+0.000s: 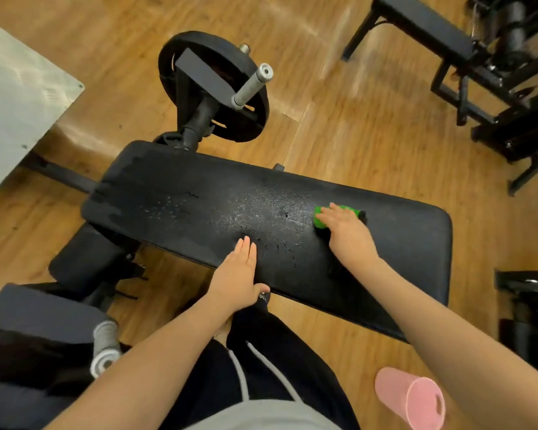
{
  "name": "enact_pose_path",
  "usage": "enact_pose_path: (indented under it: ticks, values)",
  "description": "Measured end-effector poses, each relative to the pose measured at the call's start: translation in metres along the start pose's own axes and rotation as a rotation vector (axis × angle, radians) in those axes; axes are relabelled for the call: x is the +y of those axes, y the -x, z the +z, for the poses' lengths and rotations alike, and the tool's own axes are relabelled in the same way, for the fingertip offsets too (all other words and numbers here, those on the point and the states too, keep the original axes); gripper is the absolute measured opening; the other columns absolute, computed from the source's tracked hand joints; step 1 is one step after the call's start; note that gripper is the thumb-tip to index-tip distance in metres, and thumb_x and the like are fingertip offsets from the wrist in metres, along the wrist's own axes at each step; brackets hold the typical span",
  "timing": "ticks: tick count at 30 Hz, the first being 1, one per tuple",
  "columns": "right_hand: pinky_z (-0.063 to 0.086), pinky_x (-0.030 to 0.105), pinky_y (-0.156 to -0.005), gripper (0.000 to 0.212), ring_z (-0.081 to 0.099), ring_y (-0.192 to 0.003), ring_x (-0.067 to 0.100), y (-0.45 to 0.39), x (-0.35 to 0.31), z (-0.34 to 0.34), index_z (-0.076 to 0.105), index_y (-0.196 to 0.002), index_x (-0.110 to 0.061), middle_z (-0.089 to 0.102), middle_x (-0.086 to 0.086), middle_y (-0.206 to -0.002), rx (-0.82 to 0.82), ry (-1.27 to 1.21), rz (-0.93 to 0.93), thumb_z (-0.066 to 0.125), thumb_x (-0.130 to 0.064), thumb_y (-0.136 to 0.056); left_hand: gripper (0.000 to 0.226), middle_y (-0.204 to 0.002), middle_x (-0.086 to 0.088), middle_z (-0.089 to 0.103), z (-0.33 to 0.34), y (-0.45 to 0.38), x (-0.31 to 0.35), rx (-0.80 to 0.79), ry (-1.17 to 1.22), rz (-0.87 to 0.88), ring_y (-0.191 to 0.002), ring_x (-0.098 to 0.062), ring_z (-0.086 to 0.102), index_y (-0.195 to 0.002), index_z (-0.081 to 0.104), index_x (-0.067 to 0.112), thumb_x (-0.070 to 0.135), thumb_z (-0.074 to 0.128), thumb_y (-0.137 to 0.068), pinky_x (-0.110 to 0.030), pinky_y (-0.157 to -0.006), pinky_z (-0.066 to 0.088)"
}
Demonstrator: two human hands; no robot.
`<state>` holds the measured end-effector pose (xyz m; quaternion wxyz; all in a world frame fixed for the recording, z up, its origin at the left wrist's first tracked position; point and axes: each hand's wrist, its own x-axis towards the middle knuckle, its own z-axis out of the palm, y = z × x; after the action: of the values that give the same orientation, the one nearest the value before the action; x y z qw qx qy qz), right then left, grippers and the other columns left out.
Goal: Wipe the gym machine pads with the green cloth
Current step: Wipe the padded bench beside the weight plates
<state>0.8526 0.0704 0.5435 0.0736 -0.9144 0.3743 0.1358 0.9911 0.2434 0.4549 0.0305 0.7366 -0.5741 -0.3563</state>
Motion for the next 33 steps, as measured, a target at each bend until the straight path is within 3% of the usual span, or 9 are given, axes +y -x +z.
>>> enact_pose_path:
  ticks: [3, 6, 8, 14, 23, 28, 30, 31, 33]
  values:
    - [0.017, 0.034, -0.111, 0.057, 0.036, -0.133, 0.029, -0.041, 0.023, -0.017, 0.051, -0.132, -0.006, 0.044, 0.011, -0.142, 0.014, 0.056, 0.074, 0.041, 0.016, -0.080, 0.094, -0.161, -0.014, -0.010, 0.000, 0.001, 0.001, 0.014, 0.004, -0.004, -0.149, -0.025, -0.007, -0.153, -0.006, 0.004, 0.057, 0.046, -0.094, -0.033, -0.119, 0.007]
    - [0.037, 0.036, -0.091, 0.049, 0.047, -0.116, 0.034, -0.068, 0.031, -0.024, 0.055, -0.126, -0.008, 0.052, 0.015, -0.128, -0.049, 0.069, 0.167, 0.042, 0.011, -0.082, 0.094, -0.161, -0.014, -0.010, 0.001, 0.000, 0.001, 0.012, -0.003, -0.012, -0.149, -0.025, -0.008, -0.153, -0.006, 0.003, 0.057, 0.045, -0.095, -0.034, -0.120, 0.006]
    - [0.039, 0.037, -0.088, 0.048, 0.047, -0.114, 0.035, -0.073, 0.024, -0.021, 0.054, -0.127, -0.009, 0.052, 0.015, -0.128, -0.086, 0.071, 0.197, 0.043, 0.008, -0.083, 0.094, -0.161, -0.014, -0.011, 0.002, 0.000, 0.001, 0.012, -0.004, -0.016, -0.149, -0.025, -0.009, -0.152, -0.007, 0.003, 0.057, 0.044, -0.095, -0.034, -0.120, 0.005]
    - [0.014, 0.036, -0.113, 0.059, 0.020, -0.141, 0.023, -0.037, -0.011, 0.016, 0.036, -0.141, -0.011, 0.027, 0.008, -0.152, -0.120, 0.150, -0.079, 0.044, 0.003, -0.084, 0.093, -0.161, -0.013, -0.012, 0.003, 0.001, 0.001, -0.004, 0.006, -0.025, -0.149, -0.024, -0.010, -0.153, -0.007, 0.004, 0.057, 0.043, -0.095, -0.034, -0.120, 0.004]
    - [-0.002, 0.033, -0.115, 0.061, 0.003, -0.145, 0.018, 0.054, -0.063, 0.044, 0.018, -0.149, -0.013, 0.010, 0.004, -0.157, -0.291, 0.092, -0.216, 0.040, -0.006, -0.092, 0.096, -0.161, -0.014, -0.012, -0.003, 0.001, -0.004, -0.044, -0.015, 0.023, -0.149, -0.023, -0.009, -0.153, -0.007, 0.004, 0.059, 0.045, -0.093, -0.033, -0.119, 0.002]
    - [-0.004, 0.032, -0.115, 0.060, 0.005, -0.145, 0.019, 0.064, -0.066, 0.047, 0.023, -0.147, -0.012, 0.014, 0.005, -0.157, -0.285, 0.022, -0.218, 0.021, -0.011, -0.088, 0.098, -0.161, -0.011, -0.014, -0.011, 0.000, -0.014, -0.085, -0.053, 0.082, -0.149, -0.021, -0.009, -0.153, -0.008, 0.006, 0.053, 0.053, -0.092, -0.034, -0.119, 0.002]
    - [0.000, 0.033, -0.116, 0.057, 0.011, -0.144, 0.020, 0.066, -0.068, 0.052, 0.030, -0.145, -0.010, 0.020, 0.006, -0.155, -0.253, 0.004, -0.200, 0.029, -0.005, -0.088, 0.100, -0.161, -0.011, -0.014, -0.012, 0.000, -0.016, -0.101, -0.053, 0.094, -0.149, -0.021, -0.009, -0.153, -0.008, 0.007, 0.052, 0.056, -0.091, -0.034, -0.119, 0.002]
    - [0.008, 0.035, -0.116, 0.057, 0.021, -0.142, 0.022, 0.067, -0.071, 0.052, 0.038, -0.141, -0.008, 0.029, 0.007, -0.151, -0.240, 0.007, -0.200, 0.037, 0.000, -0.084, 0.101, -0.161, -0.011, -0.014, -0.011, 0.001, -0.016, -0.105, -0.056, 0.096, -0.149, -0.021, -0.009, -0.153, -0.008, 0.007, 0.052, 0.057, -0.090, -0.034, -0.119, 0.002]
    - [0.041, 0.042, -0.100, 0.055, 0.056, -0.118, 0.027, 0.069, -0.076, 0.056, 0.066, -0.114, -0.007, 0.061, 0.010, -0.124, -0.205, 0.002, -0.218, 0.052, 0.001, -0.061, 0.101, -0.161, -0.011, -0.013, -0.011, 0.001, -0.017, -0.108, -0.068, 0.099, -0.149, -0.022, -0.008, -0.153, -0.007, 0.006, 0.051, 0.058, -0.090, -0.035, -0.119, 0.004]
